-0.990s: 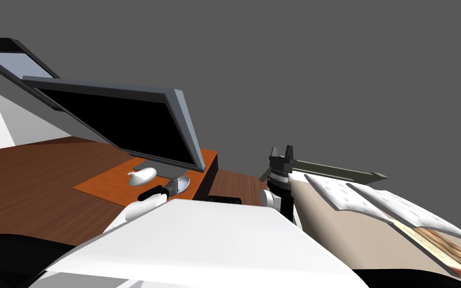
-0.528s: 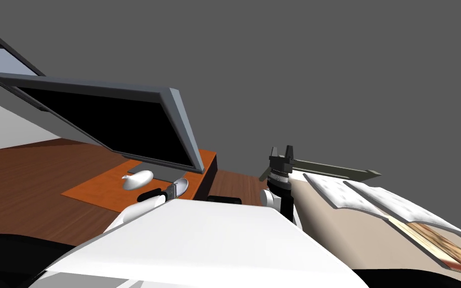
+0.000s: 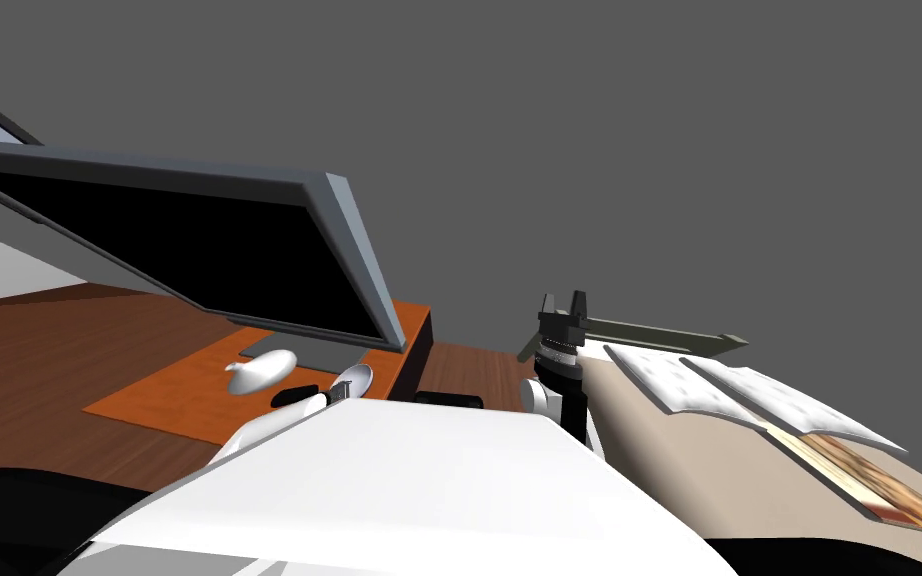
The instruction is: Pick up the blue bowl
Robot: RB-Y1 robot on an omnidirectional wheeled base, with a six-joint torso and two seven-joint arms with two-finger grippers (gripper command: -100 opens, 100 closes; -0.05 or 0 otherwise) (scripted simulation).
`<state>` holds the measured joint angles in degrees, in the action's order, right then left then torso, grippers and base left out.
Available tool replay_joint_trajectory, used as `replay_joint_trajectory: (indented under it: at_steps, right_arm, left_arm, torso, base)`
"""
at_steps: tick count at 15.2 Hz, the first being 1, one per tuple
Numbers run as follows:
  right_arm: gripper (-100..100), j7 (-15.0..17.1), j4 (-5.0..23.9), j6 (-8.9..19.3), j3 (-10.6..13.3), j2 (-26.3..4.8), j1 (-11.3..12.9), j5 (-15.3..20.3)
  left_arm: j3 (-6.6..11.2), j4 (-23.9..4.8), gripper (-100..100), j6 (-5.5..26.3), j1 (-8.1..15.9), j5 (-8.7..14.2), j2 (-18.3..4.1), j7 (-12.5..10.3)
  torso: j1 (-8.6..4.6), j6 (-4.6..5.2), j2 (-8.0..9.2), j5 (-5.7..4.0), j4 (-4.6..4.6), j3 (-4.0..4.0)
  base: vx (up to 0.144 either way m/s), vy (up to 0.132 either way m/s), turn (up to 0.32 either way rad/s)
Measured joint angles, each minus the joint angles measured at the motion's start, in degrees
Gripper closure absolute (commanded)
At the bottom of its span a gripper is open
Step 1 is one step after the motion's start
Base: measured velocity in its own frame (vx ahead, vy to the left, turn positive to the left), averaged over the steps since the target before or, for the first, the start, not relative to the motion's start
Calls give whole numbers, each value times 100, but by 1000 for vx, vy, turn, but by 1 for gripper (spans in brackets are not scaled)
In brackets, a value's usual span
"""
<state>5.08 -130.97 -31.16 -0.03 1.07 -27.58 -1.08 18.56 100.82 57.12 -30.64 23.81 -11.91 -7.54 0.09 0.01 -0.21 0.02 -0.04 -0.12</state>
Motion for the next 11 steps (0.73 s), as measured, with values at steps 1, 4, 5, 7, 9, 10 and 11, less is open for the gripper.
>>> replay_joint_trajectory:
  at_steps: [1, 4, 5, 7, 9, 10, 11]
  right_arm:
    - [0, 0, 0, 0, 0, 0, 0, 0]
    - [0, 0, 0, 0, 0, 0, 0, 0]
    - [0, 0, 0, 0, 0, 0, 0, 0]
    - [0, 0, 0, 0, 0, 0, 0, 0]
    - [0, 0, 0, 0, 0, 0, 0, 0]
    - [0, 0, 0, 0, 0, 0, 0, 0]
    - [0, 0, 0, 0, 0, 0, 0, 0]
  left_arm:
    - [42, -29, -100, 147, -4, 53, 8, -24]
    - [127, -199, -100, 427, 8, 180, 25, -52]
    - [160, -244, -100, 531, 14, 222, 31, -65]
    - [194, -314, -100, 693, 18, 261, 67, -96]
    - [186, -377, -100, 688, 42, 251, 78, -98]
    - [172, -447, -100, 635, 70, 238, 86, -91]
    - [157, -522, -100, 578, 102, 222, 95, -84]
  torso:
    - [1, 0, -2, 0, 0, -1]
    - [6, 0, -3, 1, -1, -2]
    - [7, 0, -4, 2, -1, -2]
    - [5, -1, -3, 1, -1, -2]
    - [-2, -1, 8, 0, 1, 4]
    - [-3, -1, 12, 0, 2, 7]
    - [-5, -1, 16, 0, 3, 9]
  base:
    - [53, 28, -54]
    - [54, 40, -58]
    - [56, 39, -50]
    - [36, 25, -25]
    - [6, 15, 2]
    - [-4, 13, 1]
    - [-7, 13, 1]
